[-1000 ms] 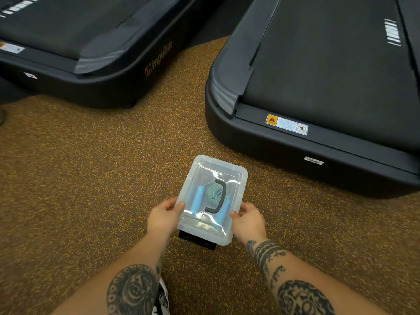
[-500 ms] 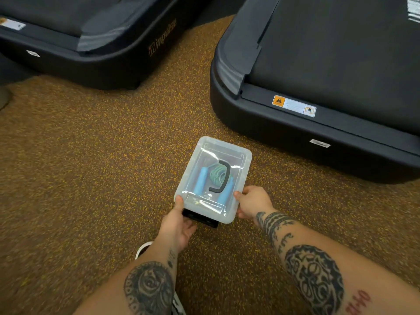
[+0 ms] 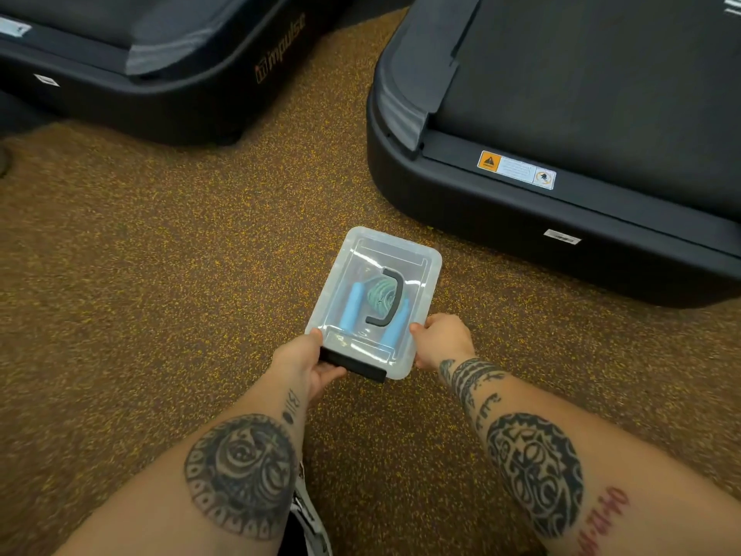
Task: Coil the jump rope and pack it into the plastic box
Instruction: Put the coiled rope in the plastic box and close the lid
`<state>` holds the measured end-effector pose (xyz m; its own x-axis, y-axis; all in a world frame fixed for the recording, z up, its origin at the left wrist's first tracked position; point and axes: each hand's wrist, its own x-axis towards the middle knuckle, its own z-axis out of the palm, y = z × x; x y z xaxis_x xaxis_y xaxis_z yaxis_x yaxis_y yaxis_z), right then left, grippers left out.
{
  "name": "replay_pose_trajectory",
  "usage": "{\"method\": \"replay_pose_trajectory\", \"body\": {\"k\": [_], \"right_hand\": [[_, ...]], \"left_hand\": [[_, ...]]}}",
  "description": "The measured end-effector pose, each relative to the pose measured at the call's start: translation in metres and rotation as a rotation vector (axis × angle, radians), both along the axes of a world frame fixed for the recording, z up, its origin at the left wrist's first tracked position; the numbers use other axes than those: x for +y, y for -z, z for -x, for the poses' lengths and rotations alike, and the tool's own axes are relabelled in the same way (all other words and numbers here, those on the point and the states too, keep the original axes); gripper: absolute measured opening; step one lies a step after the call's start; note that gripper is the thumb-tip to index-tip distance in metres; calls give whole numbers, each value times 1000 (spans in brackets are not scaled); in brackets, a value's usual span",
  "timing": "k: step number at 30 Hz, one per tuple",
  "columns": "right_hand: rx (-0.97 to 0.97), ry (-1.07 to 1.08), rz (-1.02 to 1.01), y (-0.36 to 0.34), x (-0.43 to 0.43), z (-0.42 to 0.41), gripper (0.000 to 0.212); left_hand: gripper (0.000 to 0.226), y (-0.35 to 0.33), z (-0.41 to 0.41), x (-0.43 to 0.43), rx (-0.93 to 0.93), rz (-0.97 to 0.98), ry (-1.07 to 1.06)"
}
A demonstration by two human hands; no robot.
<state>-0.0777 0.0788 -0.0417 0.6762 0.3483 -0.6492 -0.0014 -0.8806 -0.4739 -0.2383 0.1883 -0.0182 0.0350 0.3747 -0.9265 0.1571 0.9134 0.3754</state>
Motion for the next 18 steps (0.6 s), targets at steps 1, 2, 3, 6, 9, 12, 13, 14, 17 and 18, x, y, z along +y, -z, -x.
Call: {"method": "replay_pose_trajectory", "body": {"k": [1, 2, 3, 6, 9, 12, 13, 14, 17, 18], "right_hand": [[-14, -5, 3, -2, 1, 1, 28], [-40, -8, -5, -4, 2, 3, 28], [-63, 1, -30, -6, 2, 6, 31], [-36, -93, -136, -17, -5, 27, 84], [9, -405, -73, -24, -11, 49, 138], [-80, -600, 45, -18, -10, 57, 143], [-112, -622, 55, -15, -9, 58, 138], [-147, -631, 53, -13, -8, 59, 131], [-207, -676, 70, -8, -6, 57, 119], [-209, -694, 83, -8, -6, 56, 118]], "left_hand": [[23, -4, -3, 1, 11, 11, 20], [15, -8, -6, 2, 17, 22, 38], [11, -11, -8, 2, 24, 30, 53], [7, -15, -12, 4, 48, 67, 51], [11, -12, -15, 7, 45, 49, 24], [17, -7, -15, 5, 46, 1, 9], [24, -3, -13, 5, 53, -25, 21], [34, 1, -10, 5, 56, -71, 51], [54, 9, 2, 6, 223, -418, 441], [56, 10, 8, 7, 312, -560, 681]]}}
